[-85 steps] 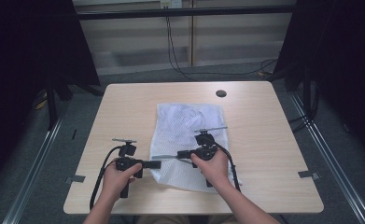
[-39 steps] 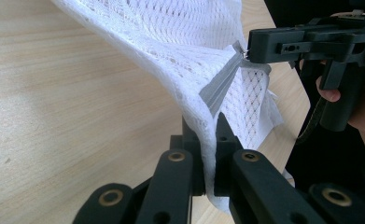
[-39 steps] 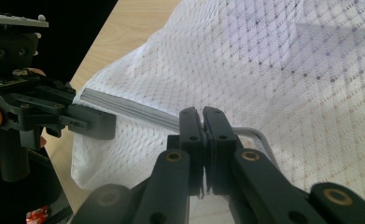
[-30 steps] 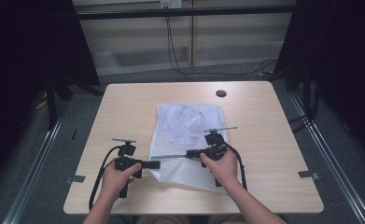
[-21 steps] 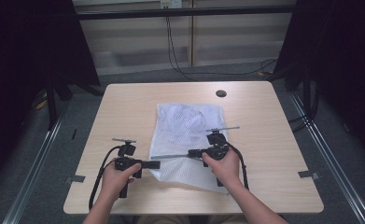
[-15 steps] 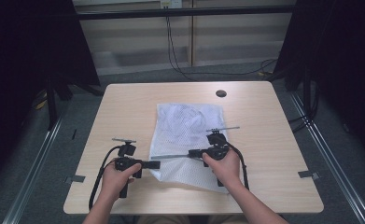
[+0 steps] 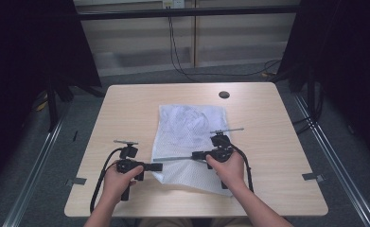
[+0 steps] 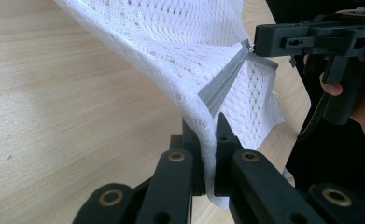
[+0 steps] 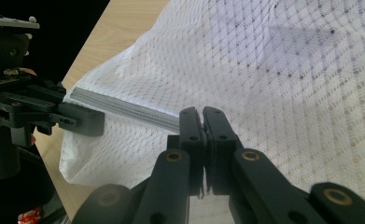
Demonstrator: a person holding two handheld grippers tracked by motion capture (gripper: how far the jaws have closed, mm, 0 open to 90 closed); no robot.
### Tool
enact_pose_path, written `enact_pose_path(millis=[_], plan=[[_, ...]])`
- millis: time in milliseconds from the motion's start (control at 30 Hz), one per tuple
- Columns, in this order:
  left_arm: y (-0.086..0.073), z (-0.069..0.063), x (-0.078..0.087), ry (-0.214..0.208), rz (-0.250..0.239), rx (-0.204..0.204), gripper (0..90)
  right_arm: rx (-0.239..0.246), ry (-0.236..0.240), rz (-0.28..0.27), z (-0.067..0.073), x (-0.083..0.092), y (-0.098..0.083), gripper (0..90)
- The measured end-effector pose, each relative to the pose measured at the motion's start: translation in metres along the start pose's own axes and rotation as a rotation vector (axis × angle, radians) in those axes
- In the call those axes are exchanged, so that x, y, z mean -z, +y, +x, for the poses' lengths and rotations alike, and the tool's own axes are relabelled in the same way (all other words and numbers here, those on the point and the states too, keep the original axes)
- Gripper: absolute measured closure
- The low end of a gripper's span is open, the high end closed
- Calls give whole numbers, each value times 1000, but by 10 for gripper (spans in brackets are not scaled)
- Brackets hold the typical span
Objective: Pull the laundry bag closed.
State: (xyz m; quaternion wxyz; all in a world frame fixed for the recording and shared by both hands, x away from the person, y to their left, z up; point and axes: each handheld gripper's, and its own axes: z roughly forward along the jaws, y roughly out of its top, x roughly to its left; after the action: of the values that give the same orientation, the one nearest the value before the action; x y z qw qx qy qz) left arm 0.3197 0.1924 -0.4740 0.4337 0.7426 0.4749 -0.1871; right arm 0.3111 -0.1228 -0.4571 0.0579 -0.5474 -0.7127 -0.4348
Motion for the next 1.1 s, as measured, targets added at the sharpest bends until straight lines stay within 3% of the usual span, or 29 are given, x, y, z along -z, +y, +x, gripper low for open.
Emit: enact_pose_path(millis=[100,133,200,367,1033,1067,1100], plan=[[0,0,0,6,0,-4,885,1,0,1,0,1,0,870],[0,-1,1,2,-3,16,885,2,-10,1,0,1,0,871],[0,1,2,7,-3,-4,885,-1,-19,0,-2,3,0,871],[0,1,3,7,-8,3,885,-10,-29,-4,-8,8,-1,870],[0,1,2,8,1,-2,885,-16,-19,-7,-14,15,-2,870],[-1,0,2,5,-4,12,885,-16,-25,-7,-14,15,-2,871],[0,1,2,8,-1,-4,885,-14,-25,-8,-14,16,-2,870]])
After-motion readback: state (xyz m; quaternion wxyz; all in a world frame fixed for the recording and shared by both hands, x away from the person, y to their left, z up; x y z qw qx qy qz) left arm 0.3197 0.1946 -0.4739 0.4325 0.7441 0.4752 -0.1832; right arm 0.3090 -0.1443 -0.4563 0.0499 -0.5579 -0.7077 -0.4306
